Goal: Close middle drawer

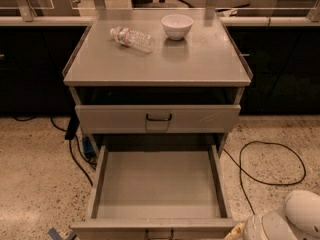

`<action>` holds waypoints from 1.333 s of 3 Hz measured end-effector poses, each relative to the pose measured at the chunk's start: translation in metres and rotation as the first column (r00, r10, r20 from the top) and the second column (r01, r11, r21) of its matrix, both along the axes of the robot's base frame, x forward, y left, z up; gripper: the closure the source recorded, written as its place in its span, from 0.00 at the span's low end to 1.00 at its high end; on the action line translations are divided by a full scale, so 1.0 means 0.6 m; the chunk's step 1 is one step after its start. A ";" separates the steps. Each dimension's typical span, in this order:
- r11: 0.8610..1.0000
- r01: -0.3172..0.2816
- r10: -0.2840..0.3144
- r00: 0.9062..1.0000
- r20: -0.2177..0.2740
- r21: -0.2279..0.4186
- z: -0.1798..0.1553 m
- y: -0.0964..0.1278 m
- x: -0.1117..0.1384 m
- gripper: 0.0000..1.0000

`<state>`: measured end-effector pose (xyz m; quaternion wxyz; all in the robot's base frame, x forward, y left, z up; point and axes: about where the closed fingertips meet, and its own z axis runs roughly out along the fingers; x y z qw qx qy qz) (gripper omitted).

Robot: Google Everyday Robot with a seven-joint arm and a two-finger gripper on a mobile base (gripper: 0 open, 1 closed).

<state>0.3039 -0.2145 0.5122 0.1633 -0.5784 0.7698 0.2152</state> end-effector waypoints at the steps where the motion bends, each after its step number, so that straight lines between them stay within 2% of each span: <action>1: 0.999 0.041 -0.039 0.998 -0.058 0.024 -0.087 0.008 -0.055 1.00; 2: 0.997 0.054 -0.048 0.993 -0.105 0.047 -0.161 0.028 -0.093 1.00; 3: 0.993 0.010 0.002 0.995 -0.101 0.114 -0.223 0.070 -0.095 1.00; 4: 0.993 -0.025 0.033 0.997 -0.066 0.118 -0.235 0.087 -0.078 1.00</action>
Offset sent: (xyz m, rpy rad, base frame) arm -0.0826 0.0295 -0.1510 0.0796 0.1574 -0.0682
